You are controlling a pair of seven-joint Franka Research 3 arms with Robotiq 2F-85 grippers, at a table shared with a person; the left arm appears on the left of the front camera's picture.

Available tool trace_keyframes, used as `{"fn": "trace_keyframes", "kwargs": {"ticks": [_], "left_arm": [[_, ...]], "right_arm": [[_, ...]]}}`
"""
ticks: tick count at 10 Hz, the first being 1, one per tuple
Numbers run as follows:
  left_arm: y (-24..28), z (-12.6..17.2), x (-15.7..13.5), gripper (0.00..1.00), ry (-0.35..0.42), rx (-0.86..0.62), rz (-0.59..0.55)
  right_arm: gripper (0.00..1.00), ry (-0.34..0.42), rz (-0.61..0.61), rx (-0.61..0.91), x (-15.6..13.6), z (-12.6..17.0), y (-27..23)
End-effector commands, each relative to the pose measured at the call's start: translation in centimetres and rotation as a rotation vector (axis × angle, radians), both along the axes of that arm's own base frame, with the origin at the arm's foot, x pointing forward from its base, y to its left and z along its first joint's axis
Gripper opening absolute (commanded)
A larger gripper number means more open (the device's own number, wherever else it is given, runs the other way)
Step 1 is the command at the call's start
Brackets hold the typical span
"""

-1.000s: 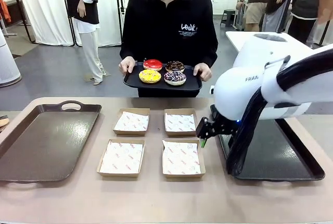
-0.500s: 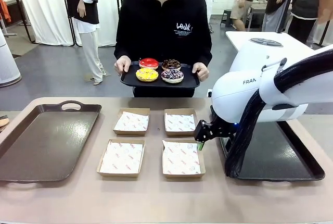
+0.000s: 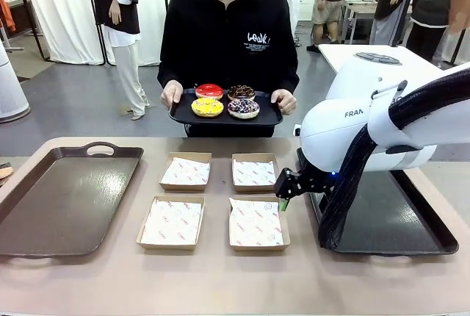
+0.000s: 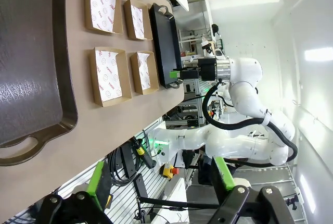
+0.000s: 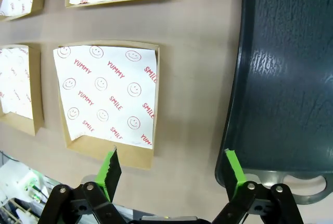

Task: Individually package the donuts and arrange them on the tray.
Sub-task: Pick up one Paper togo box.

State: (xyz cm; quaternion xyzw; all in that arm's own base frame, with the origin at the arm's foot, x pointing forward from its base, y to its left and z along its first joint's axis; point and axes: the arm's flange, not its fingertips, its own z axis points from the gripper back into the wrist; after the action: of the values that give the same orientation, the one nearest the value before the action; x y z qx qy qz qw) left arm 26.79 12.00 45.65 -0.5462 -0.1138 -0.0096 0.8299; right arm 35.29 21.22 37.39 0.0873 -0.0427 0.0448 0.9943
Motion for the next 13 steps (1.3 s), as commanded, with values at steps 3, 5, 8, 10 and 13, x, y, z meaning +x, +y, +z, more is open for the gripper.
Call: {"fn": "trace_keyframes", "kwargs": {"ticks": [3,5,8,10,13], "left_arm": [[0.1,0.1,0.0,1.0,-0.013,-0.017,-0.001],[0.1,0.1,0.0,1.0,-0.013,-0.017,-0.001],[0.1,0.1,0.0,1.0,-0.013,-0.017,-0.001],[0.1,0.1,0.0,1.0,-0.013,-0.017,-0.001],[0.1,0.1,0.0,1.0,-0.013,-0.017,-0.001]], "right_arm": [[1.0,0.01,-0.089,-0.116,-0.2,-0.8,3.9],[1.0,0.029,-0.13,-0.161,0.9,-2.4,5.6],[1.0,0.038,-0.134,-0.163,3.0,-4.5,6.5],[0.89,0.013,-0.126,-0.149,3.9,-5.4,6.3],[0.0,0.033,-0.121,-0.158,4.2,-5.9,6.4]]}}
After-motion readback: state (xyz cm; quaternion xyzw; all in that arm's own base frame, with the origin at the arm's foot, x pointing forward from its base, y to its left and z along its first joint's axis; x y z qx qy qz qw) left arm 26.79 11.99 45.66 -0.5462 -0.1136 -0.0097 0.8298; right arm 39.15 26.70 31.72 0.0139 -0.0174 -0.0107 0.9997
